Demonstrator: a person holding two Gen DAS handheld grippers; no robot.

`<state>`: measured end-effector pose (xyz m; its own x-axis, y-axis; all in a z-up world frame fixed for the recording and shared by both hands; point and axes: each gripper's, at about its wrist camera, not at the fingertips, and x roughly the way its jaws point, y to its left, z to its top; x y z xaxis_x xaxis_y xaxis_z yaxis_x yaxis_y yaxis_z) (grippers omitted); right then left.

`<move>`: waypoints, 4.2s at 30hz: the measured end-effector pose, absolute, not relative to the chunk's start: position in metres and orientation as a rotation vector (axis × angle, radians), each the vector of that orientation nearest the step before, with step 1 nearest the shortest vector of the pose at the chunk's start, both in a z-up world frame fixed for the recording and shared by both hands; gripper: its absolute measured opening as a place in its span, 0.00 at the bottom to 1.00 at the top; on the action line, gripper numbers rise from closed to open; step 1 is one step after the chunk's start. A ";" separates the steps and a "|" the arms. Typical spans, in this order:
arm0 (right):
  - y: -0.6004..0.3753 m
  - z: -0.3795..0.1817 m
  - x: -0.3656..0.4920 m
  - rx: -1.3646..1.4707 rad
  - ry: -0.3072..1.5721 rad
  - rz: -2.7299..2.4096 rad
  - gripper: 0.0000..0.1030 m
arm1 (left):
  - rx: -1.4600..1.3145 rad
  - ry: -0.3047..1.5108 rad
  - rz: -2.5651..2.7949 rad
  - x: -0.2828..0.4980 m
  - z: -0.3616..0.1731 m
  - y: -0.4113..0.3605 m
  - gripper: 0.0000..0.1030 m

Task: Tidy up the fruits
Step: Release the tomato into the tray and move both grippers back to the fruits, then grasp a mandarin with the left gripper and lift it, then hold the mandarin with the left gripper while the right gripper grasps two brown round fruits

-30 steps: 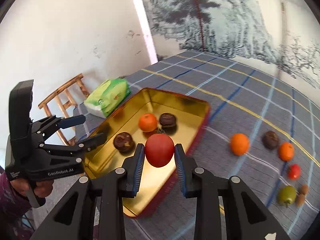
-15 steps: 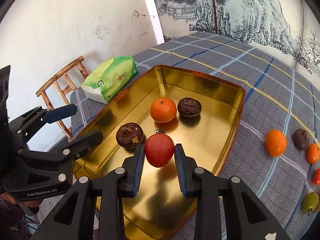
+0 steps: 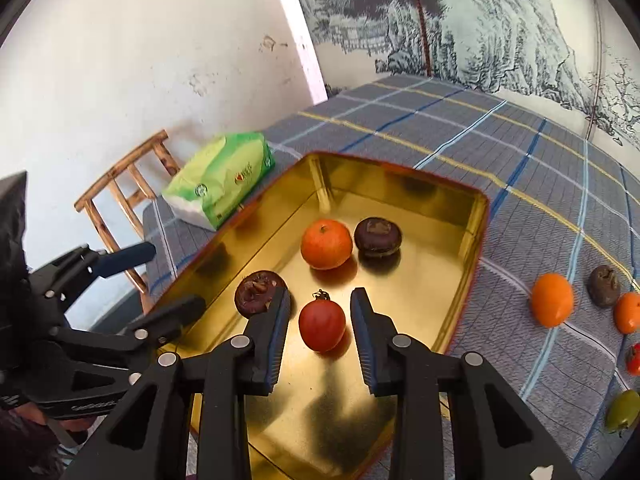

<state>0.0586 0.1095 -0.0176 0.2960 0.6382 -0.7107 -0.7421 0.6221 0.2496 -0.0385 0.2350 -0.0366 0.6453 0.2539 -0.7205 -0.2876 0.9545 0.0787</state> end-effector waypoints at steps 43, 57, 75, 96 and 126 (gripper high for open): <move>-0.229 -0.057 0.042 0.164 0.788 0.417 0.61 | 0.249 0.985 -0.107 0.177 -0.034 0.041 0.69; -0.231 -0.056 0.047 0.182 0.790 0.428 0.72 | 0.174 1.112 -0.126 0.198 -0.074 0.045 0.39; -0.204 -0.048 0.102 0.069 0.858 0.471 0.51 | -0.034 0.973 -0.246 0.082 -0.016 0.031 0.39; -0.165 -0.038 0.110 0.060 0.821 0.589 0.47 | -0.004 0.932 -0.271 0.051 -0.001 0.023 0.39; -0.176 -0.046 0.136 0.053 0.838 0.487 0.48 | -0.030 0.935 -0.257 0.044 -0.001 0.035 0.39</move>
<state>0.1355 -0.1760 -0.0458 0.5658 0.4344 -0.7008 -0.3930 0.8893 0.2339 0.0443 0.0347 -0.0006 0.5659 -0.2312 -0.7914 0.2053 0.9692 -0.1363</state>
